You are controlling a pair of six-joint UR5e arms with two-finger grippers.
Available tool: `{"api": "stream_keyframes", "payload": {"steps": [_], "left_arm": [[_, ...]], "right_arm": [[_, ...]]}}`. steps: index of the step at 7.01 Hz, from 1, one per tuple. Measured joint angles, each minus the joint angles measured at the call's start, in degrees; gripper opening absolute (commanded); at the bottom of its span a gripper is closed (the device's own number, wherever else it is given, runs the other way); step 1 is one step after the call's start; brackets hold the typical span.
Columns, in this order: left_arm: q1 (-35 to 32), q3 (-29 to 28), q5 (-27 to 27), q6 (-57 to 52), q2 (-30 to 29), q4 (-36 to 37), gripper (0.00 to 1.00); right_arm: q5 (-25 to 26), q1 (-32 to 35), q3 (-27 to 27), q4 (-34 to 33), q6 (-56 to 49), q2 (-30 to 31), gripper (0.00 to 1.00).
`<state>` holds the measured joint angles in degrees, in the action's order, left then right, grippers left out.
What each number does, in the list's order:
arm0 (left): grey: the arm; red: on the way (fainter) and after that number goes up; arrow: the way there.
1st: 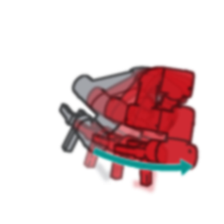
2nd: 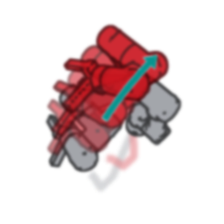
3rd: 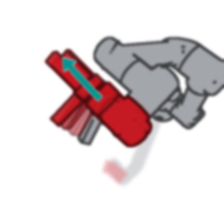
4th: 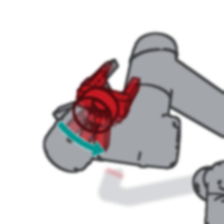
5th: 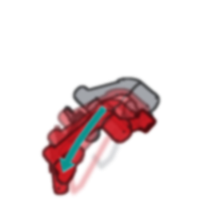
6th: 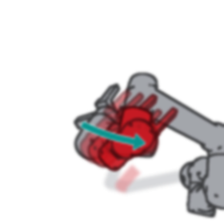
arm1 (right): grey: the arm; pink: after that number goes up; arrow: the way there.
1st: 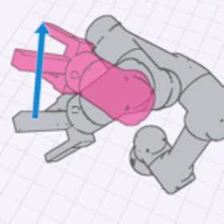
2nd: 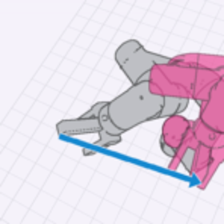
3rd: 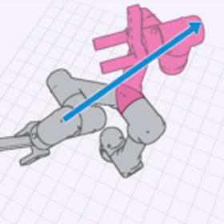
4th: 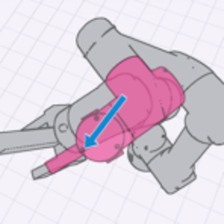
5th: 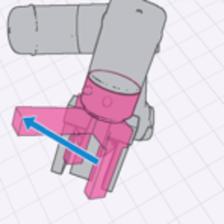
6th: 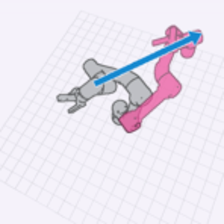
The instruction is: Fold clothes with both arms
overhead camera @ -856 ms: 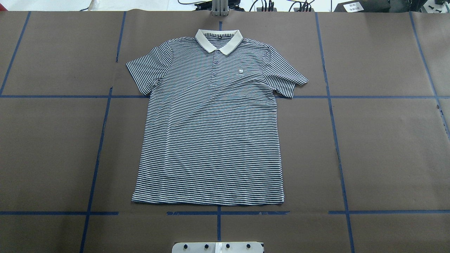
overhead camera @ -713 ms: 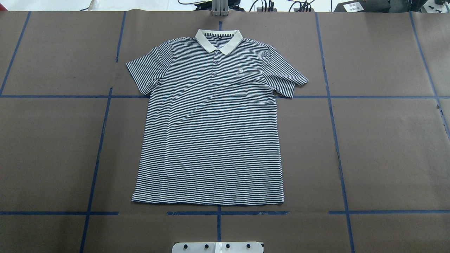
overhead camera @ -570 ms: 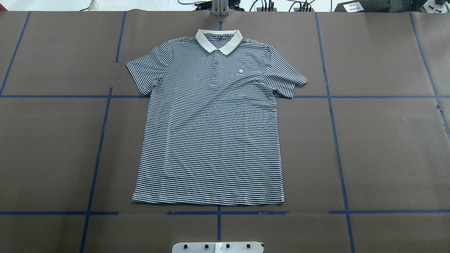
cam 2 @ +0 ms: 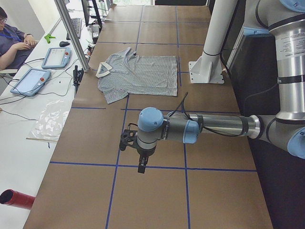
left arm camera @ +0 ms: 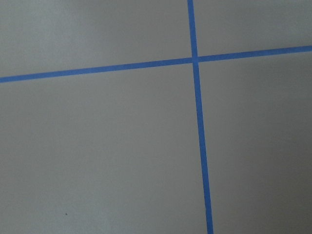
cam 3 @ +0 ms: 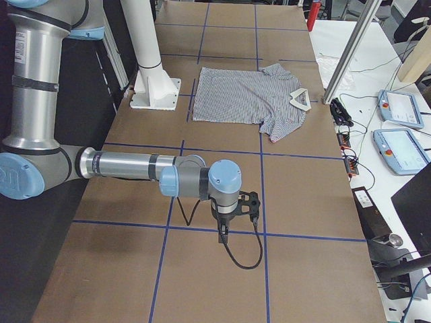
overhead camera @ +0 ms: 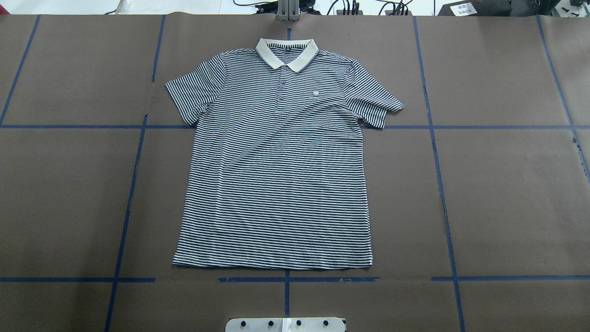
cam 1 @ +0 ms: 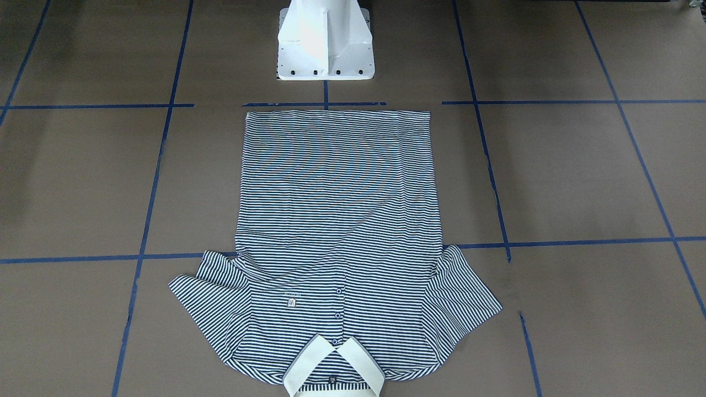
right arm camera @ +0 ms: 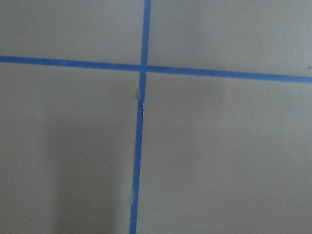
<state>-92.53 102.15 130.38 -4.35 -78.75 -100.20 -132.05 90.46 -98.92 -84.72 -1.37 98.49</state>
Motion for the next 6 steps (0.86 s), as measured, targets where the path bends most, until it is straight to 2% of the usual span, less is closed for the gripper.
{"api": "stream_keyframes", "payload": {"steps": [2, 4, 6], "left_arm": [[0.1, -2.4, 0.0, 0.2, -2.9, -14.3, 1.0], [0.2, -8.0, 0.4, 0.9, -10.1, -26.9, 1.0], [1.8, -10.6, 0.7, 2.3, -13.6, -30.7, 1.0]], "right_arm": [[0.4, -1.7, 3.5, 10.0, 0.2, -4.5, 1.0], [0.0, -2.2, 12.3, 19.1, 0.9, -10.2, 1.0], [-0.6, -3.3, 16.5, 24.7, 4.7, -14.1, 1.0]]}}
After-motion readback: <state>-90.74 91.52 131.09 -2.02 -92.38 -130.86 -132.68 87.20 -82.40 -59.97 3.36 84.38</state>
